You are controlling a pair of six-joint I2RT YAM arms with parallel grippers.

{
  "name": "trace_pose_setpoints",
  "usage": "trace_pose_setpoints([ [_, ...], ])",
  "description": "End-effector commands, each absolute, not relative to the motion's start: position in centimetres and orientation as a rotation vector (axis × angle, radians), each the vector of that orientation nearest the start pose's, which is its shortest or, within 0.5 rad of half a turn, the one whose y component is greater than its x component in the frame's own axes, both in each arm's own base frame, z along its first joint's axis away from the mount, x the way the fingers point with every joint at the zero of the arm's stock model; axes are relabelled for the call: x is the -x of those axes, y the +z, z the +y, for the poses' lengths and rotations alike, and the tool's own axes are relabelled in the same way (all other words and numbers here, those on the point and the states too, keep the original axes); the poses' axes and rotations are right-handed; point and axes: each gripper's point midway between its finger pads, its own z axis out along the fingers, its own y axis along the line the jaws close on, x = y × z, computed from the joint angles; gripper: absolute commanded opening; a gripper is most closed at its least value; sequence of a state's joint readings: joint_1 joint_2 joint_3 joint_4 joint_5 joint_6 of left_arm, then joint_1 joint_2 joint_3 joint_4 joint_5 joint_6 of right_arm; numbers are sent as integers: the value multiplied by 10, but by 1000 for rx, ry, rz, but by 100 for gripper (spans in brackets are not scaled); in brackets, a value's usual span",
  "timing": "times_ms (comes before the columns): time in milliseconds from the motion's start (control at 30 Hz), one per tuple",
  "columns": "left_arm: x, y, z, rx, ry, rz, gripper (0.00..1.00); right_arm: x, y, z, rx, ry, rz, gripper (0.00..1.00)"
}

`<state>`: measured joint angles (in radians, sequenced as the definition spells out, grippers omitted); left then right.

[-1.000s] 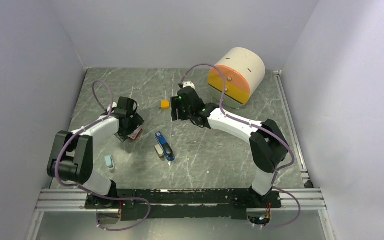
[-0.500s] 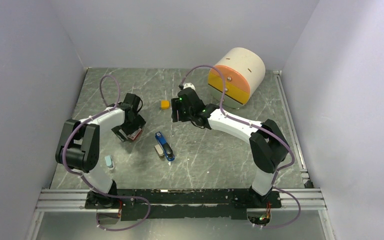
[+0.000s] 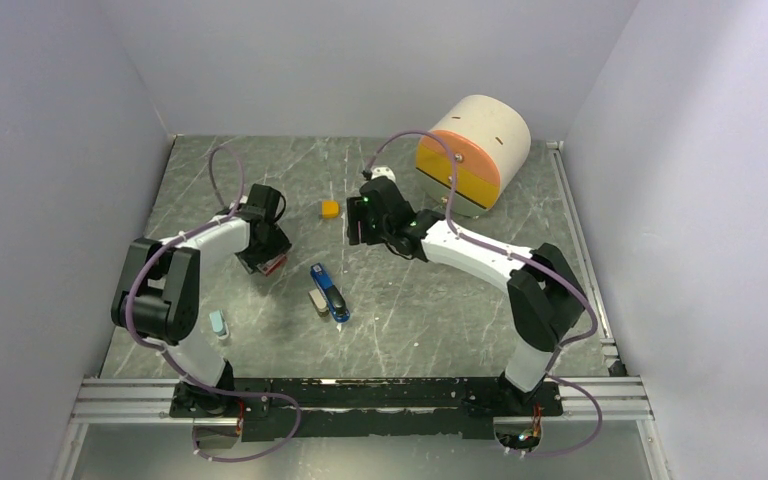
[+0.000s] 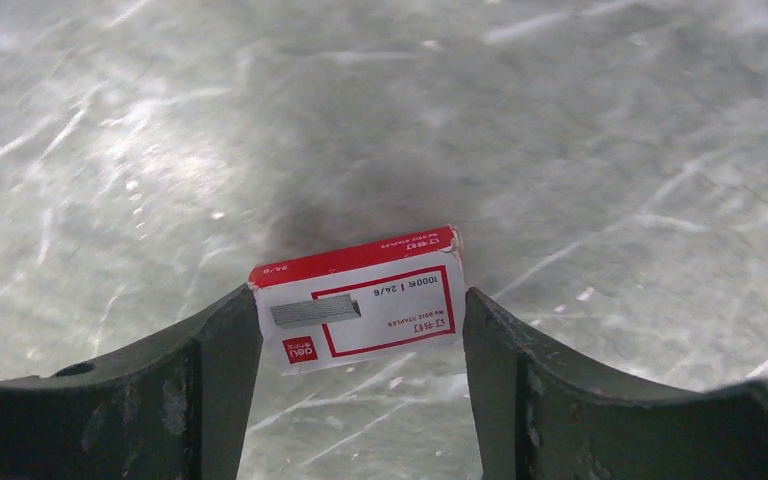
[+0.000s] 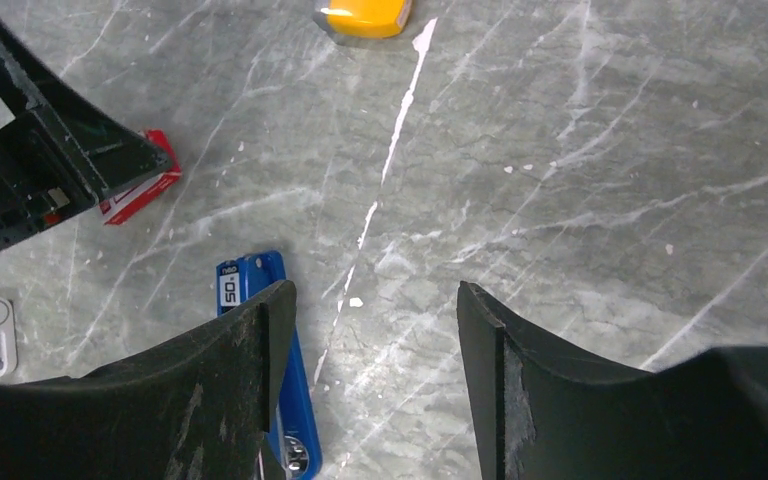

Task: Load the staples into the stapler

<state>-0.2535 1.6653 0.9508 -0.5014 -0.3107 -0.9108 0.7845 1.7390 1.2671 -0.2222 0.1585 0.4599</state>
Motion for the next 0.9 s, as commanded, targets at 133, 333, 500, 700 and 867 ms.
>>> trace_pose_setpoints([
  [133, -387, 28, -138, 462, -292, 2590, 65, -348, 143, 300, 161, 450, 2236, 64],
  [333, -414, 45, -200, 209, -345, 2604, 66, -351, 150, 257, 19, 410, 2211, 64],
  [500, -410, 56, -256, 50, -387, 2609, 66, -344, 141, 221, -76, 378, 2236, 64],
  [700, -366, 46, -313, -120, -447, 2678, 66, -327, 117, 191, -145, 390, 2310, 64],
  [867, -330, 32, -327, -223, -410, 2724, 67, -314, 98, 177, -169, 443, 2354, 64],
])
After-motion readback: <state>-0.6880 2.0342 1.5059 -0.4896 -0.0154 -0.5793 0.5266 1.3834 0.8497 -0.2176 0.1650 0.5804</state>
